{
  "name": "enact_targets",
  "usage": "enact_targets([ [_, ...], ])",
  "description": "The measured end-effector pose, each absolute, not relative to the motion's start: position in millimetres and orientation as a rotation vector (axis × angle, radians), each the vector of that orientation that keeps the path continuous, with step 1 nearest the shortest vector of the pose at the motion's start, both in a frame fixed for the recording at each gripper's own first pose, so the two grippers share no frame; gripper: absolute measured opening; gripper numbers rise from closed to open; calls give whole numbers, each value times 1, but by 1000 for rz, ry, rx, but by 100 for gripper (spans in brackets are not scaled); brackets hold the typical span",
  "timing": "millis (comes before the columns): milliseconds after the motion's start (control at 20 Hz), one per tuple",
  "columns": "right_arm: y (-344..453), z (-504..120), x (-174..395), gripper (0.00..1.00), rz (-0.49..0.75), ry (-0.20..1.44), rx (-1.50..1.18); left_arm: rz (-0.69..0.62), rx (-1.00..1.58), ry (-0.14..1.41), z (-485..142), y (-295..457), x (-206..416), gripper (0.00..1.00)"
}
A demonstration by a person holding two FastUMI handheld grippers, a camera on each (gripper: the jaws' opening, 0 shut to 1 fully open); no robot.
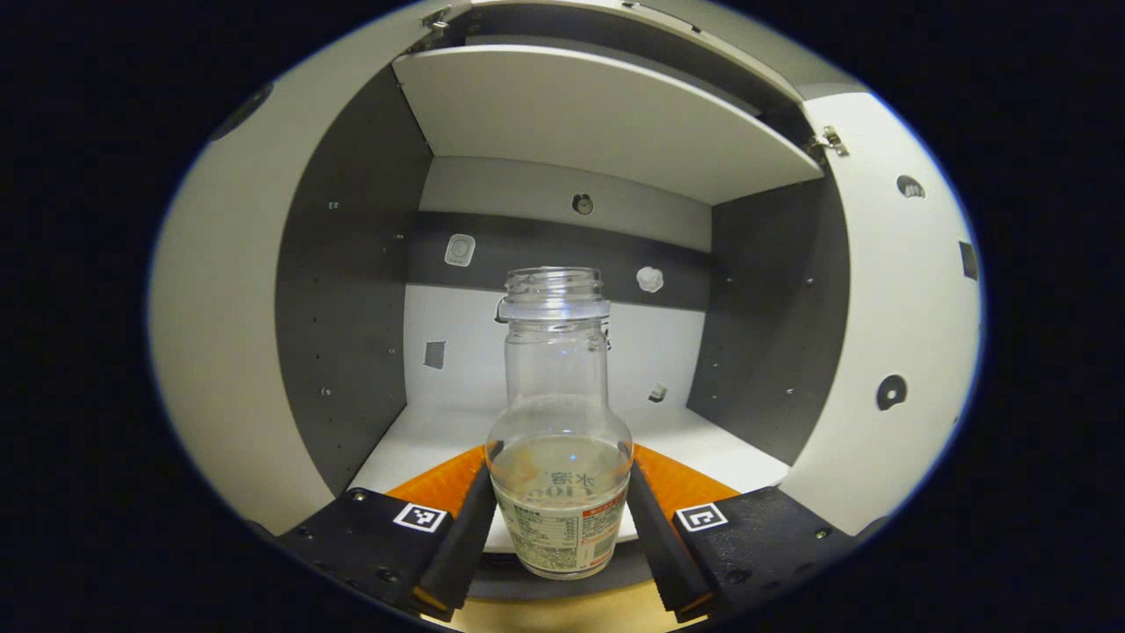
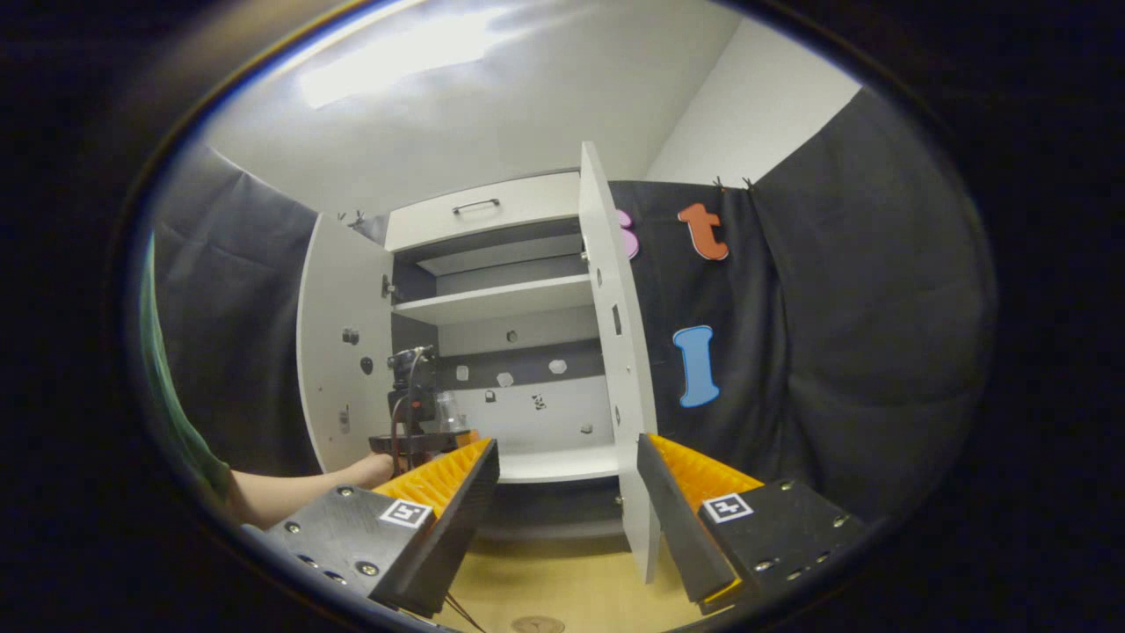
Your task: Grasp the bottle in the cabinet with the left hand and place it on the coaster, then close the right door with the right hand and the left door with the left hand.
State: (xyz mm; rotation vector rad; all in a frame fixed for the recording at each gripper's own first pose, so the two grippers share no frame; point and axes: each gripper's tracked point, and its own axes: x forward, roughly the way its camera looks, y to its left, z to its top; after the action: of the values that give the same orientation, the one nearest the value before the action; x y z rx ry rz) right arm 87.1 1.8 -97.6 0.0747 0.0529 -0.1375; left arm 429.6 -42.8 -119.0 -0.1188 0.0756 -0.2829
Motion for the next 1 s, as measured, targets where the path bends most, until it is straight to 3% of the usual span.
enact_targets([
  [550,-11,-95,30,96,-107,56,88,-454,-121,-3,-139,-71,274,80],
  [900,-18,-121,17,93,-81,75,74,-524,-132,-29,-222,-96,196,80],
  [1000,-20,-134,15,96,-84,91,82,-553,-103,-15,-260,-108,180,80],
])
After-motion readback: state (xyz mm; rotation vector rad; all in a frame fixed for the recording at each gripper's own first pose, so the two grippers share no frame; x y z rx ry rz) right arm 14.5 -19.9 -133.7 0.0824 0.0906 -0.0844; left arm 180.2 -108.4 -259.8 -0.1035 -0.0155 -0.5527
